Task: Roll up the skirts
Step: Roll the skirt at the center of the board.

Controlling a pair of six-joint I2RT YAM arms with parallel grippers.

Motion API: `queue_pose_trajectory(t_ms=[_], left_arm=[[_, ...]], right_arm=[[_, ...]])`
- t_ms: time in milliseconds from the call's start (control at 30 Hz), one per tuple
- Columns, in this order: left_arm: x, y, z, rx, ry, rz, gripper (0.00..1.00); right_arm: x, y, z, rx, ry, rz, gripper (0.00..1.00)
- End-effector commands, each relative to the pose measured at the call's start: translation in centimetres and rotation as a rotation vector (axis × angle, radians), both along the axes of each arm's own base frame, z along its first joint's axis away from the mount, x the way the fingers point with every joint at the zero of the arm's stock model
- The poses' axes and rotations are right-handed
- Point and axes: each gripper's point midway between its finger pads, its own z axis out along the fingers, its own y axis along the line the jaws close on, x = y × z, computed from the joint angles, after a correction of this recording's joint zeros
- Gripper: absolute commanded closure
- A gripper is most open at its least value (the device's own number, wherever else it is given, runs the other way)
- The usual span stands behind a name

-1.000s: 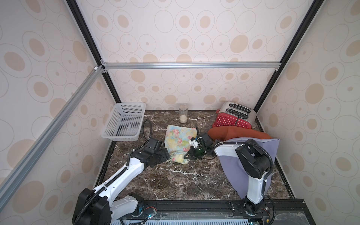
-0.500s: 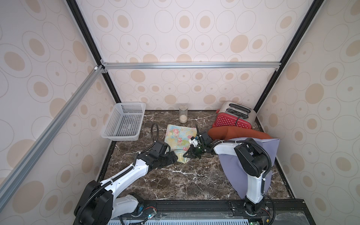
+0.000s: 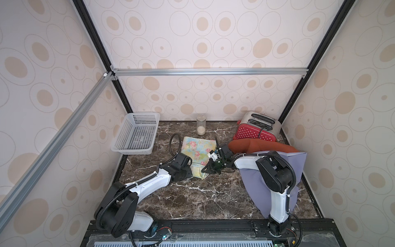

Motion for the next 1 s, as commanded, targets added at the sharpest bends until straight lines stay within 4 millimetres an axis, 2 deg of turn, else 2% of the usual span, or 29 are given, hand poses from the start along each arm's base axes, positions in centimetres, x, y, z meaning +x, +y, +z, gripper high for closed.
queue_pose_trajectory(t_ms=[0, 67, 167, 333, 467, 533, 700, 800, 900, 967], left_arm=[[2.7, 1.3, 1.2, 0.027, -0.049, 0.073, 0.84], [3.4, 2.4, 1.2, 0.049, -0.040, 0.111, 0.92], [4.2, 4.3, 1.1, 0.099, -0.023, 0.172, 0.93], [5.8, 6.1, -0.9, 0.093, 0.060, 0.238, 0.95], [7.4, 5.9, -1.4, 0.083, 0.091, 0.232, 0.92], [8.5, 5.9, -1.2, 0.091, 0.094, 0.229, 0.88], [11.5, 5.4, -1.5, 0.113, 0.128, 0.212, 0.85], [12.6, 5.5, -2.9, 0.158, 0.173, 0.202, 0.84], [13.3, 5.4, -4.3, 0.190, 0.209, 0.184, 0.77], [13.7, 5.9, -5.0, 0.222, 0.230, 0.179, 0.76]], right_arm=[[0.1, -0.6, -1.0, -0.025, 0.033, -0.015, 1.00], [0.1, -0.7, -1.1, -0.030, 0.038, -0.014, 1.00], [0.0, -0.9, -1.1, -0.033, 0.042, -0.003, 1.00], [-0.3, -1.4, -1.8, -0.043, 0.086, 0.012, 1.00], [-0.2, -1.9, -2.1, -0.048, 0.114, 0.003, 1.00], [0.1, -2.4, -2.4, -0.058, 0.121, -0.005, 1.00], [0.6, -3.3, -3.4, -0.080, 0.144, -0.016, 1.00], [0.6, -3.5, -4.1, -0.096, 0.155, -0.012, 1.00], [0.6, -3.9, -4.6, -0.121, 0.159, -0.008, 0.98], [0.6, -4.3, -4.9, -0.135, 0.166, -0.012, 0.97]])
